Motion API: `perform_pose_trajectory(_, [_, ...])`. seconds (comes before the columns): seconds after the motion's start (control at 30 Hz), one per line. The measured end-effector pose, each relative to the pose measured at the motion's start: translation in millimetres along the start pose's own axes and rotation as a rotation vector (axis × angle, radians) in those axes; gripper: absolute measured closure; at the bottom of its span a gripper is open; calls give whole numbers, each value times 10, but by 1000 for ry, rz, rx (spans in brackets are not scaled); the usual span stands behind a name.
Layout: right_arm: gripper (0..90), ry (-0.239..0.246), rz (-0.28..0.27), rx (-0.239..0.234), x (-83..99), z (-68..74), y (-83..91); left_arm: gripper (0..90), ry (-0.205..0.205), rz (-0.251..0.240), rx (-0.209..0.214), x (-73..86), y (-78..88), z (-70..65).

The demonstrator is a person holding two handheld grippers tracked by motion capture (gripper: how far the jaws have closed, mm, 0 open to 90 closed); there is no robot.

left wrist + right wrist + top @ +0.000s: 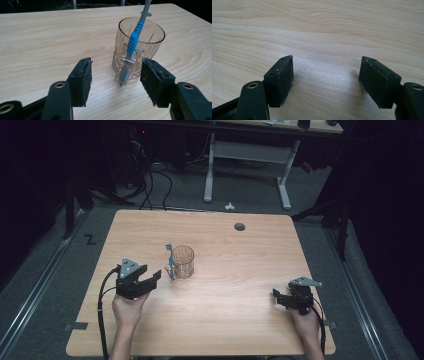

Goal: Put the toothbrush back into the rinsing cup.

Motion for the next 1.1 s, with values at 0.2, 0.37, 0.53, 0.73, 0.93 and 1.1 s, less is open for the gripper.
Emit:
perform_pose_trajectory(0.2, [283, 0, 0, 0, 0, 0, 0, 429, 16, 12, 2, 43, 17, 15])
perform_pose_trajectory(0.37, [283, 0, 0, 0, 0, 0, 0, 429, 20, 23, 4, 70, 12, 21])
perform_pose_trajectory(0.53, [283, 0, 0, 0, 0, 0, 0, 429, 28, 35, 6, 117, -1, 30])
perform_pose_trajectory(0.73, [283, -1, 0, 0, 0, 0, 0, 429, 33, 53, 6, 169, -15, 60])
perform_pose_trajectory(0.93, [283, 0, 0, 0, 0, 0, 0, 429, 30, 78, -5, 236, -47, 97])
perform_pose_trajectory(1.1, [283, -1, 0, 0, 0, 0, 0, 428, 45, 89, -6, 281, -67, 122])
Point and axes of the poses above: each handheld gripper's, and its own axes: y roughly backward along the jaws, x roughly out of its underside, z roughly to its left, the point moved 9 cm from there along -y, roughly forward along the jaws, and after that the axes turned 12 degrees about -x, right-handed, at the moved point
